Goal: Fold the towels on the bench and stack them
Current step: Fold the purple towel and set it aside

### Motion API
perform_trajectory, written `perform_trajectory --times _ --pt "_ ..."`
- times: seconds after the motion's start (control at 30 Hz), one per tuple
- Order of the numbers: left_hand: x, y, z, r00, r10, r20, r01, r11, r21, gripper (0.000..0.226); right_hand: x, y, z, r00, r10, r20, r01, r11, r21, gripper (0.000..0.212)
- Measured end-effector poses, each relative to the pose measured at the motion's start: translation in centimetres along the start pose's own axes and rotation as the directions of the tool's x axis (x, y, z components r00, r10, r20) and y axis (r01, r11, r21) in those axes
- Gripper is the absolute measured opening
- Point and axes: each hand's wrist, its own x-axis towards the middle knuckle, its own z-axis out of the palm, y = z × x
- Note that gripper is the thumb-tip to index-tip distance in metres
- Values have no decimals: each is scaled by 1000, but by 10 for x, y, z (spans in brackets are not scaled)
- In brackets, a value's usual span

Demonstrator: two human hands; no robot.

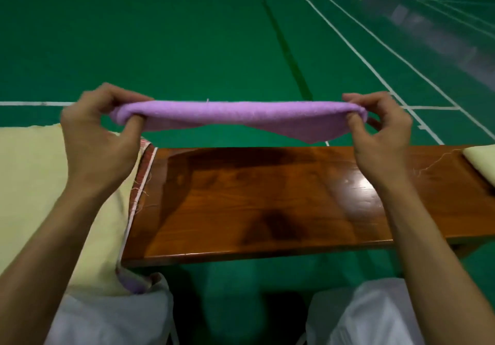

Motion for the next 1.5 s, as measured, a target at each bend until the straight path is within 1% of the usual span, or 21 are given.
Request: perform_trajectory --times 0.1,0.13,0.17,0.2,0.23,0.27,0.3,0.33,0.37,0.4,0.47,0.53,0.57,0.67,0.77,0.87,1.0,1.2,1.33,1.4,1.5 --pt "-28 -12 -11 981 -24 194 14 998 55 14 -18 14 -17 978 13 208 3 997 -76 12" --pt "-40 -18 -13 961 -27 276 -1 995 101 12 -27 21 -23 948 56 315 -17 992 -123 15" --pt "-51 -23 -15 929 -31 368 -23 989 143 14 -35 27 -29 891 127 437 -49 981 -186 21" --pt "-60 -28 -15 882 -43 469 -43 984 172 19 -43 30 -34 797 225 561 -88 961 -261 26" --pt "-67 -33 -15 820 -69 568 -54 979 197 19 -51 31 -39 669 334 664 -123 931 -345 31" --pt "-73 -35 -14 752 -102 651 -62 973 224 15 -58 31 -43 545 421 725 -138 898 -418 34" --pt "-78 -36 -13 689 -137 712 -62 967 246 18 -62 28 -45 480 472 740 -149 875 -461 37" --pt "-82 -36 -12 653 -169 738 -37 967 254 30 -63 25 -47 486 495 721 -176 863 -474 40" --pt "-85 -35 -10 646 -195 738 14 970 244 43 -63 22 -49 539 502 676 -202 857 -475 42" --pt "-87 -30 -9 661 -214 719 56 970 236 53 -62 21 -49 607 506 613 -214 847 -487 43" --pt "-87 -19 -3 736 -210 644 64 968 243 64 -62 20 -42 714 487 502 -191 826 -530 39" --pt "-85 -11 7 786 -190 588 31 962 271 71 -65 26 -29 768 432 473 -125 826 -550 29" --pt "-85 -8 14 796 -184 576 27 962 271 73 -67 29 -20 780 404 477 -88 826 -557 30" --pt "-89 -2 39 801 -139 582 -9 970 243 70 -75 23 16 789 370 490 -32 822 -569 52" --pt "-92 7 72 766 -107 633 -28 980 199 62 -89 6 55 770 302 562 111 805 -583 68" --pt "-100 15 101 715 -84 694 -106 968 226 66 -100 0 86 727 269 631 177 815 -552 71" --pt "-111 8 119 660 -167 732 -178 912 368 78 -109 11 98 659 322 680 216 784 -581 71" --pt "-111 -7 112 689 -274 671 -110 875 471 89 -105 31 75 681 382 625 174 745 -644 80" --pt "-115 -2 108 695 -280 663 -103 873 476 91 -96 42 55 699 466 543 87 698 -711 69" --pt "-119 3 111 701 -267 661 -110 876 470 90 -96 43 49 743 457 488 16 718 -696 75" --pt "-123 7 117 712 -263 651 -110 874 474 86 -92 43 41 838 427 341 -190 813 -551 96"
